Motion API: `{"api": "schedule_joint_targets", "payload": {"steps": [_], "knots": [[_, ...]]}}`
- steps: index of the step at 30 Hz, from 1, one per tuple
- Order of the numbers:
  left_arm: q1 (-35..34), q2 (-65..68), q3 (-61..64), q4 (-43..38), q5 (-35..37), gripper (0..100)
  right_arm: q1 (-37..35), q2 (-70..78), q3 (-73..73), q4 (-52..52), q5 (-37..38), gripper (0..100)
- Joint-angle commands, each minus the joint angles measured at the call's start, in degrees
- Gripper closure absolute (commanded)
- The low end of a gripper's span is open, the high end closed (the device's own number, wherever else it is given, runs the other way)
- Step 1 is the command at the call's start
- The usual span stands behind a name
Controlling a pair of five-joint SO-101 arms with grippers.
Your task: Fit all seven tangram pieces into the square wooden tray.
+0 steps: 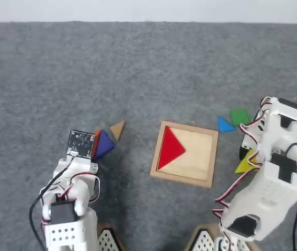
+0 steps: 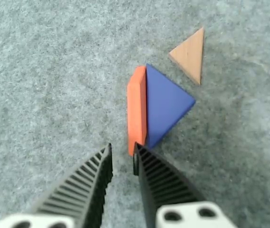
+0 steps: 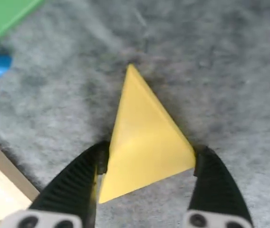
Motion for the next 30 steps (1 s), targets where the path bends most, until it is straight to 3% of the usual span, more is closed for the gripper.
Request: {"api": "schedule_joint_targets", "payload": {"steps": [1,15,20,30], "knots": [[-0.3,0.0,-0.4,0.6,-0.3,93,-2.2,-2.1,-0.4,-0.1,-0.4,90.5],[-0.3,0.0,-0.4,0.6,-0.3,93,-1.8,-10.2,-0.4,-4.4,-0.4,98.3],[-0.3,0.0,-0.4,0.6,-0.3,93,-1.7,-13.2,0.7,1.5,0.0,98.0],[-0.3,0.0,-0.4,0.6,-0.3,93,-2.2,-34.0,19.0,-11.0,0.5,99.1]]}}
